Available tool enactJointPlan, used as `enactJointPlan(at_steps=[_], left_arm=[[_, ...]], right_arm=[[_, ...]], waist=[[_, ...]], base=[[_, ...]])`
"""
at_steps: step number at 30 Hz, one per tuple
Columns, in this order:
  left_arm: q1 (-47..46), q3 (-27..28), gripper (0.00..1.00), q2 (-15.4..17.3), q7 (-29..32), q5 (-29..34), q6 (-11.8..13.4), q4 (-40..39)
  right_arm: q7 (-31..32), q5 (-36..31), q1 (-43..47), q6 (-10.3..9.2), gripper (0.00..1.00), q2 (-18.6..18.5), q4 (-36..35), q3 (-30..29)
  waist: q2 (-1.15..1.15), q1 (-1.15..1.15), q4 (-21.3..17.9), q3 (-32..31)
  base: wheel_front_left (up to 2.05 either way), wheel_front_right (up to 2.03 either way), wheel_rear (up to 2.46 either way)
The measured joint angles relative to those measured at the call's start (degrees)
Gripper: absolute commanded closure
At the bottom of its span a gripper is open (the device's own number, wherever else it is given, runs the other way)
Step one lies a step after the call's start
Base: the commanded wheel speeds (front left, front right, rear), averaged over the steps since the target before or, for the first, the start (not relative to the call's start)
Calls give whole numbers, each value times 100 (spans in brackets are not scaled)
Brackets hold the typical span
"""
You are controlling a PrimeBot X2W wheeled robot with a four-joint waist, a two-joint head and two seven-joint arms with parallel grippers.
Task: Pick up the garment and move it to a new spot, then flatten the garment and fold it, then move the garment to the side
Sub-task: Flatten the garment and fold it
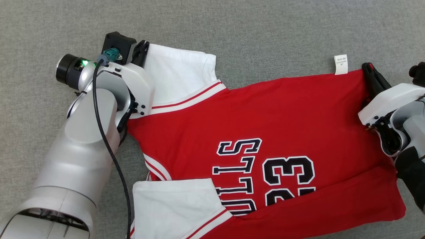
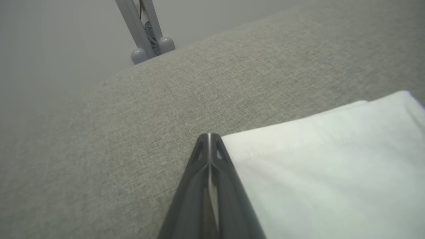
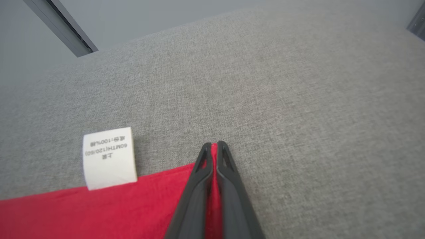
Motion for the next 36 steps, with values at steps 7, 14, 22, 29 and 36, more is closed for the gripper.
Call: enactJointPlan(at_steps=[7,14,22,29,36], left_arm=[[-35,-53,100,-48,-360,-153,-42,144],[-35,248,100,-142,-714,-781,-82,-71],[-35,321,100,-105,-862,-979,-102,-530],[152,421,100,-9,-880,-1010,-102,-1212],[844,389,100,75,-887,-1162,-133,-2143]], right_arm=[[2,-4,40,-1,100,-16,8,-63],[20,-238,220,-1,100,-116,-231,-483],[20,-860,425,-1,100,-157,-392,-1236],[20,-1379,564,-1,100,-49,-571,-1739],[20,-1717,904,-1,100,-16,-739,-2140]], waist=[[0,0,49,-87],[0,0,152,-215],[0,0,271,-360],[0,0,290,-482],[0,0,334,-666]], base=[[0,0,0],[0,0,0],[0,0,0],[0,0,0],[0,0,0]])
